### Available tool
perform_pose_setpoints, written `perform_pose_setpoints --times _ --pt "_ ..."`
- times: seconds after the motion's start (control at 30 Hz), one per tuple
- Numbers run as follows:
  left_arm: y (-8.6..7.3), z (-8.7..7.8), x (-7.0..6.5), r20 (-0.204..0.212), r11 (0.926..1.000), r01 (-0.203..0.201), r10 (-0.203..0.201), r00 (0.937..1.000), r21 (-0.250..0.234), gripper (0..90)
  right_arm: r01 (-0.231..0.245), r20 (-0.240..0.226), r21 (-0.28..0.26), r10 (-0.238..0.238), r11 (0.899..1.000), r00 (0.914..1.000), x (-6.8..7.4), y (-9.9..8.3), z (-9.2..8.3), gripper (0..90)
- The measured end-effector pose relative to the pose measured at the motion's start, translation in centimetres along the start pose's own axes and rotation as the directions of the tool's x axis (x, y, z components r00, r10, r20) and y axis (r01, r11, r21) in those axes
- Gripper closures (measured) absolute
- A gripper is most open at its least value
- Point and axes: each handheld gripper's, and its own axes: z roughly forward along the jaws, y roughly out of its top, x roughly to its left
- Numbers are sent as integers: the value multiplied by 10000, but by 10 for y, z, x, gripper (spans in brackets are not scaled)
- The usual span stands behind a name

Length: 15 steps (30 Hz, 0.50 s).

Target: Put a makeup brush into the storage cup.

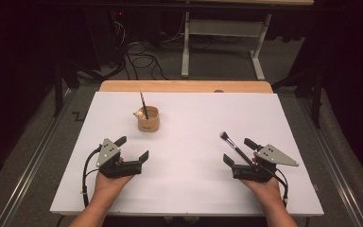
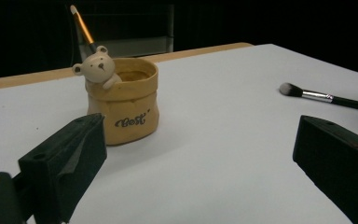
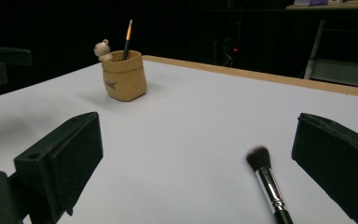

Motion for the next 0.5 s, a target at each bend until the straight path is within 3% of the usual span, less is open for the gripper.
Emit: perform_pose_setpoints --times 0.23,0.5 --pt "-6 -1 3 120 9998 202 -201 9997 -35 39 -142 388 -35 143 9999 9991 -4 -2 0 25" --pt "-4 -3 0 493 9997 124 -112 9987 -231 36 -42 702 120 34 9999 9975 -9 -6 0 25"
